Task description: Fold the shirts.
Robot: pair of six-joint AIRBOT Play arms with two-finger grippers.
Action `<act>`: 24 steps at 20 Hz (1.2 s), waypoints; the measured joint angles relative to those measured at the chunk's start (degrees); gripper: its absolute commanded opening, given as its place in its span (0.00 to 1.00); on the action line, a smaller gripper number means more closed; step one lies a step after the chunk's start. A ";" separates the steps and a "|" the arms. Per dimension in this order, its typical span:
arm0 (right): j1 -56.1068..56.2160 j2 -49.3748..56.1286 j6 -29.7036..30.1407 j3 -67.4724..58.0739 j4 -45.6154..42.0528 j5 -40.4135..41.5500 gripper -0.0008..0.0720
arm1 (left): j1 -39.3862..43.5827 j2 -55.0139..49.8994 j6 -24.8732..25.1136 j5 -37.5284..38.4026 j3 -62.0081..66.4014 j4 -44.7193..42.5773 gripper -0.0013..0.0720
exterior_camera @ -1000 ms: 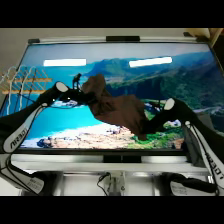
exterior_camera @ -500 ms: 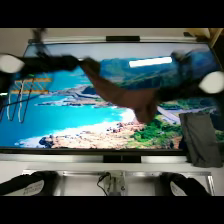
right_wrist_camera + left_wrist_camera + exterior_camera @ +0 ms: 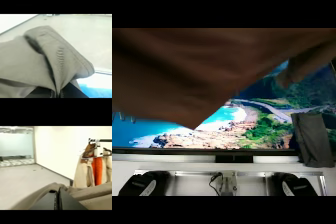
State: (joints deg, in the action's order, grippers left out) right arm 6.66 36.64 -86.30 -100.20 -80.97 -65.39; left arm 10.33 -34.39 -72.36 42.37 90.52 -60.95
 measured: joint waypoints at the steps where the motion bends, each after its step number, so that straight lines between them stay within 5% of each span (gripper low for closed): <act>1: 0.00 -0.04 -0.48 -0.35 -0.02 -1.97 0.12 | 0.00 1.07 -2.38 1.38 -0.52 -3.28 0.06; 9: 0.00 15.78 -3.56 8.24 -1.07 -21.66 0.12 | -0.02 -7.37 -8.85 5.01 -11.10 -18.86 0.06; 14: -0.02 34.07 -6.49 21.22 -1.22 -7.67 0.12 | -0.02 -26.97 -10.25 -1.36 -14.36 -21.79 0.06; 19: -0.09 49.62 -12.59 24.46 5.20 8.22 0.12 | 0.24 -45.64 -21.00 -6.80 -14.95 -20.06 0.07; 20: -0.09 51.47 -13.25 24.65 7.48 10.01 0.13 | 0.42 -48.09 -22.23 -6.78 -15.04 -18.99 0.13; 21: -0.09 53.09 -13.66 24.83 9.35 11.63 0.15 | 0.55 -50.18 -23.37 -6.51 -15.06 -17.51 0.43; 22: -0.09 54.31 -14.12 24.94 10.86 12.44 0.20 | 0.66 -51.65 -24.13 -6.03 -15.06 -16.09 0.88; 24: -0.24 55.21 -14.58 25.00 12.90 13.68 0.77 | 0.50 -53.46 -25.29 -2.91 -14.78 -12.92 0.94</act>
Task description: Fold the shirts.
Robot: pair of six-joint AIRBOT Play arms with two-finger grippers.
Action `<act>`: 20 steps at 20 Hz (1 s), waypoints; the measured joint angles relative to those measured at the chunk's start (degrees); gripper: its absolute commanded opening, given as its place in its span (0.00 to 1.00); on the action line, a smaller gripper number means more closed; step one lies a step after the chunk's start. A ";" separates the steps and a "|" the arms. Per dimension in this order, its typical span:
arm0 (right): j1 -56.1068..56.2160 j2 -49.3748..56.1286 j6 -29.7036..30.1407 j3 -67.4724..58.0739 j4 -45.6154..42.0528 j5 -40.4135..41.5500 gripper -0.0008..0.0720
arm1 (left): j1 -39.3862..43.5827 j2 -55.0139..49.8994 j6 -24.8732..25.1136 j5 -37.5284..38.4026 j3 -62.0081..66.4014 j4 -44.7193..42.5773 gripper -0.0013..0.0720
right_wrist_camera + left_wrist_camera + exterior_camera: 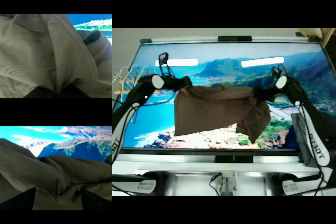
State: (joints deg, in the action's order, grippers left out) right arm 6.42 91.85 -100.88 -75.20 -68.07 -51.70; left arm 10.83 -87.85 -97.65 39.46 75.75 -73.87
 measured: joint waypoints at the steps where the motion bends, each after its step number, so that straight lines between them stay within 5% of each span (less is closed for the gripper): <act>1: -0.42 -0.11 0.46 -0.24 0.66 -0.17 0.77 | -0.55 -0.37 0.13 3.17 0.81 1.22 0.95; 7: -8.35 -6.78 10.10 -5.97 -7.15 -17.88 0.77 | -11.67 0.63 7.58 34.40 6.54 1.84 0.94; 10: -14.23 -10.16 12.48 -6.10 -13.09 -28.50 0.77 | -17.11 5.07 9.55 41.46 -3.04 2.27 0.94; 18: -19.74 -12.66 14.16 -1.97 -13.97 -36.87 0.77 | -21.16 13.60 16.22 29.57 -31.91 12.17 0.94; 19: -19.74 -12.70 14.19 -1.73 -13.64 -36.76 0.77 | -21.24 13.73 16.55 28.11 -33.22 13.16 0.92; 20: -19.74 -12.74 14.21 -1.55 -13.31 -36.50 0.77 | -21.27 13.97 16.85 26.88 -34.29 14.56 0.79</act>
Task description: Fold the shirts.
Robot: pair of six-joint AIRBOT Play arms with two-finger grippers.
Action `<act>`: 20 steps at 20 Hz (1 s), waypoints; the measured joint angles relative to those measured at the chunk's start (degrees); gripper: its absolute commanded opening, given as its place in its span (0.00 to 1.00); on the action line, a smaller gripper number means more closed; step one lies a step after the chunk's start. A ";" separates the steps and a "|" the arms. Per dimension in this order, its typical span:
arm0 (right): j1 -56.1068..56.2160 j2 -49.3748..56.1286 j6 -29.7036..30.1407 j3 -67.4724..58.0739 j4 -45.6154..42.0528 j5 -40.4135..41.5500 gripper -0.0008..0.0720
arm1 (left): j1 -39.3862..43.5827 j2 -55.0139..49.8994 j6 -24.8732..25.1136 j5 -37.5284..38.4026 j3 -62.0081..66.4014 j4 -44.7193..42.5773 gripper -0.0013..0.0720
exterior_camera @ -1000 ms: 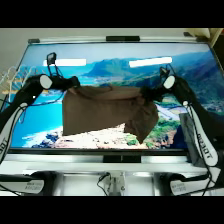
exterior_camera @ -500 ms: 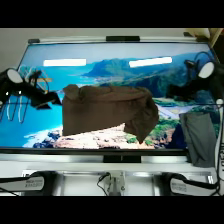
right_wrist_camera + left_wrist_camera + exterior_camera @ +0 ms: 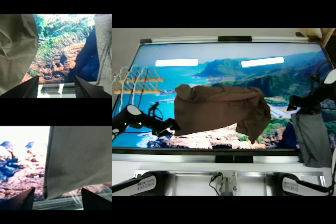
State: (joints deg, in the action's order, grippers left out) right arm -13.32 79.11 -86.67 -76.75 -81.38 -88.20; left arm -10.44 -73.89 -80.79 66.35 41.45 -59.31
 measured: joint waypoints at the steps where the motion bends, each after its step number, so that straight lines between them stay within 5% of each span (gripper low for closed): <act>1: -0.04 0.00 0.02 0.15 0.15 0.37 0.77 | 0.13 0.00 0.11 -0.72 -0.90 0.79 0.64; 2: -0.02 0.00 0.04 0.28 0.33 0.68 0.77 | 0.44 -0.02 0.26 -1.81 -1.60 1.36 0.59; 4: -0.04 0.20 0.17 1.31 0.87 1.31 0.91 | 0.74 -0.13 0.39 -3.78 -2.40 2.58 0.30; 6: -0.04 0.90 0.46 4.04 1.99 2.45 0.91 | 0.96 -0.24 0.55 -5.88 -2.82 3.41 0.06; 14: -0.04 7.21 3.61 14.34 12.35 14.36 0.89 | 1.14 2.67 1.77 -6.84 -1.46 6.38 0.06; 16: 0.09 8.90 4.20 14.93 14.86 17.79 0.75 | 1.14 3.54 1.97 -6.78 -1.29 6.45 0.06; 18: 1.11 10.23 4.63 15.17 16.59 19.91 0.75 | 1.14 4.07 2.03 -6.67 -1.20 6.58 0.06; 19: 2.10 10.78 4.79 15.23 17.42 20.61 0.59 | 1.14 4.24 2.03 -6.62 -1.16 6.62 0.06; 20: 3.19 11.32 4.87 15.28 17.97 22.18 0.17 | 1.14 4.37 2.08 -6.60 -1.14 6.73 0.06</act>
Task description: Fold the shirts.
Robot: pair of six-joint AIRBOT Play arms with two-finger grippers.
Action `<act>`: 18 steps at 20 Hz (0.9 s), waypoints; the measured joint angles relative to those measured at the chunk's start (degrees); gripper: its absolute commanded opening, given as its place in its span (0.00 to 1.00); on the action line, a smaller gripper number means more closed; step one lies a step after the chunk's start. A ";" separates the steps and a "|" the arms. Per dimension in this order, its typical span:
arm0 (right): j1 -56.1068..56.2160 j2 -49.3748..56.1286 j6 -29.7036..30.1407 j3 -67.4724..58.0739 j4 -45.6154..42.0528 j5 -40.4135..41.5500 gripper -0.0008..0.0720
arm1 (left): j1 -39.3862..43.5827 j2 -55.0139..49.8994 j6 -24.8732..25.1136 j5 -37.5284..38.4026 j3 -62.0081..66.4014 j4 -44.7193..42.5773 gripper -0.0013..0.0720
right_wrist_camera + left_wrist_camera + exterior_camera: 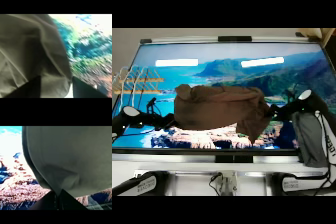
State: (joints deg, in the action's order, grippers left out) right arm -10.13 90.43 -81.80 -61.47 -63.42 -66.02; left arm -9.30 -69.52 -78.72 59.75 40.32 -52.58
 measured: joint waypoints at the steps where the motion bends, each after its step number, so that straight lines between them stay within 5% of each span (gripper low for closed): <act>1: 0.98 0.50 -0.02 0.04 0.09 1.33 0.12 | 0.00 0.11 0.00 0.24 0.04 0.02 0.06; 6: 3.15 -3.19 1.40 -5.35 -1.86 1.33 0.11 | -1.18 4.31 1.46 2.89 7.80 0.00 0.06; 10: 3.61 -16.85 6.05 -20.48 -2.78 -1.51 0.12 | -5.88 13.55 3.78 4.11 32.52 -0.17 0.06; 14: 3.76 -34.42 7.93 -34.91 -2.56 6.69 0.11 | -11.28 22.69 4.70 0.96 60.63 -2.32 0.06; 18: 3.76 -50.77 5.35 -40.52 -3.91 15.82 0.12 | -14.51 31.50 -0.72 -0.15 73.26 -6.97 0.06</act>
State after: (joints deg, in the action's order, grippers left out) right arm -6.37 39.66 -76.44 -102.00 -67.33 -50.19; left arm -23.81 -38.02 -79.44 59.59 113.58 -59.55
